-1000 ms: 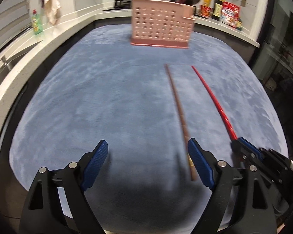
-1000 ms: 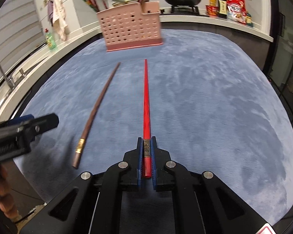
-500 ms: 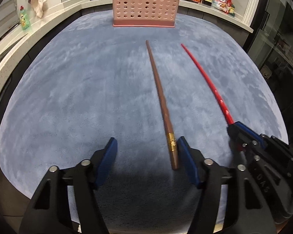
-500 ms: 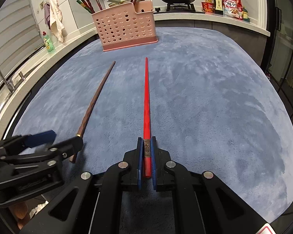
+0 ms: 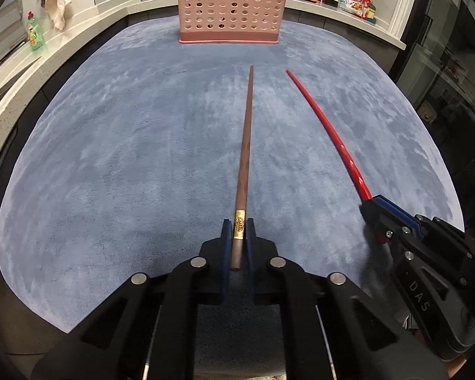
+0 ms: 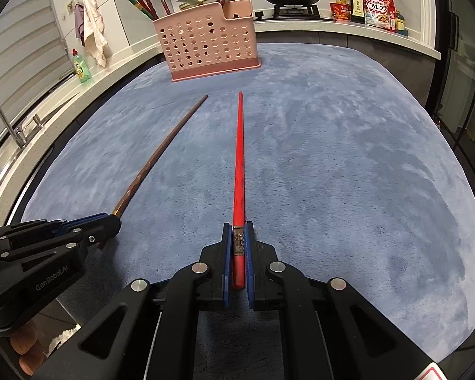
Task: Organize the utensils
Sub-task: 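Lift both chopsticks and carry them toward the pink holder with both tools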
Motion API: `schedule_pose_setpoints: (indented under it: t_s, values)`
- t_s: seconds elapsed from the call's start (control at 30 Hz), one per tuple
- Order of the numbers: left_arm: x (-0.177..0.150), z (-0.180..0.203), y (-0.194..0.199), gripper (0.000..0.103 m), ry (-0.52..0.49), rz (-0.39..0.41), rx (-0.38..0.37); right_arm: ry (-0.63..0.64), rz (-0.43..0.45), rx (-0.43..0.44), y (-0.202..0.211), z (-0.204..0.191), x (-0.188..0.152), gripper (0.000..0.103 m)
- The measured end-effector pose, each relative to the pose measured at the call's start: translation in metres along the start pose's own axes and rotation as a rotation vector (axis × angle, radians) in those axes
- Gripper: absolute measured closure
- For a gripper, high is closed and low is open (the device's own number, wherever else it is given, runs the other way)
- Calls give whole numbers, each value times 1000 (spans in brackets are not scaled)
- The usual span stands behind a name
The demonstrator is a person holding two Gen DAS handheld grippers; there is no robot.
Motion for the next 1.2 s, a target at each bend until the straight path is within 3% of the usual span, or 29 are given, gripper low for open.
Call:
schedule_pose_setpoints:
  t_s: [0.23,0.43,0.93,1.07,1.13,1.2]
  values:
    - [5,-5,12,95,31,10,-27,6,25,27,13,-6,7,96]
    - [21,-15,46,95,67,84,-58,0,84,60,38,-11,26,96]
    - [103,-37,139,96,116,307,-74,12,331,126,105,-18,127,99]
    - [116,-39,151,96,109,354,-54,0,321,114,100,-14,138,99]
    - [115,-40,151,96,109,351,-55,-5,289,110,91,-10,127,91]
    - [112,-43,148,96,114,342,-61,0,226,102,77,-5,108,89]
Point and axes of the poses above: each gripper's, at about its wrist camera, not at the fingertips, and y roughly against the way its jaws point, z to its right, x to its top, the point moved 3 cm from there along -y, roughly the way its jaws point, and after that the axes turned 4 degrees about -z, right-handed, at the moved point
